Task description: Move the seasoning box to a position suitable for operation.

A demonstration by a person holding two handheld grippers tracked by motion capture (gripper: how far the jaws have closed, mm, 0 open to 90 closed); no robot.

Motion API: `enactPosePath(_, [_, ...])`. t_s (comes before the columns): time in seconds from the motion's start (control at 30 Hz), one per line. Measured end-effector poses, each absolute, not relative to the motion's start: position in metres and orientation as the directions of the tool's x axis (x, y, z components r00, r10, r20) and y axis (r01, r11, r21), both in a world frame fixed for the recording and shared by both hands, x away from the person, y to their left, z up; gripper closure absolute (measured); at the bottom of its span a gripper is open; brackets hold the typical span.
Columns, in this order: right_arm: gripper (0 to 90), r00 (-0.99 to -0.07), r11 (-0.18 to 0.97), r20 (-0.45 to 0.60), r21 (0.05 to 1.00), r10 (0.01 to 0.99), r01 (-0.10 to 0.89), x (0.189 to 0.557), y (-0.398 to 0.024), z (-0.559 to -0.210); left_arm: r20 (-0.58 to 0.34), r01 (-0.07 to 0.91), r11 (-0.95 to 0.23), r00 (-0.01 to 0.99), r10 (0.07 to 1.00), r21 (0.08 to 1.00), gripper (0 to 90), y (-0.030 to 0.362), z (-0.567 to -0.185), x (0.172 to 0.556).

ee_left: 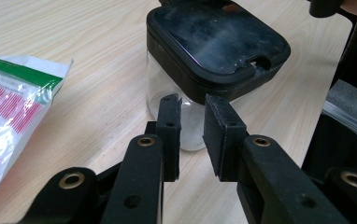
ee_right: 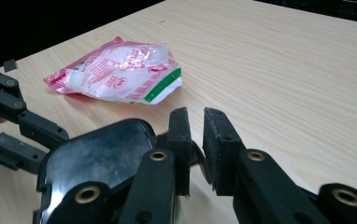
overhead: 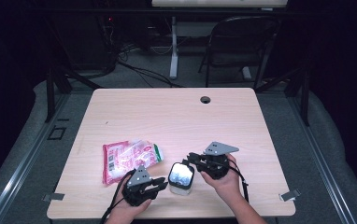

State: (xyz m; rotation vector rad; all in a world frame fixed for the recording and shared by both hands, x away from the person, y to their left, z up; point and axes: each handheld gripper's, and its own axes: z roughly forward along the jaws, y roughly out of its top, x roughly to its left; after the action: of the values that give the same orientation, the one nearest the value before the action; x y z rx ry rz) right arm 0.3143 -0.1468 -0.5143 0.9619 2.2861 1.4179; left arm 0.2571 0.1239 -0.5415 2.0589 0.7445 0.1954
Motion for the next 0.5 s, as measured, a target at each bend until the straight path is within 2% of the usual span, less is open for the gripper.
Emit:
enactPosePath(0.07, [82.9, -0.747, 0.329, 0.085, 0.861, 0.659, 0.388, 0.3193, -0.1414, -0.5158, -0.143, 0.431, -0.399, 0.803, 0.578, 0.809, 77.2, 0.1239, -0.5419, 0.2555])
enactPosePath(0.3, [86.8, -0.742, 0.317, 0.117, 0.852, 0.660, 0.417, 0.3249, -0.1436, -0.5181, -0.147, 0.428, -0.387, 0.803, 0.577, 0.817, 80.5, 0.1230, -0.5416, 0.2507])
enactPosePath(0.5, [84.2, -0.763, 0.311, 0.122, 0.864, 0.634, 0.396, 0.3232, -0.1421, -0.5152, -0.147, 0.429, -0.395, 0.807, 0.572, 0.813, 83.9, 0.1226, -0.5413, 0.2491])
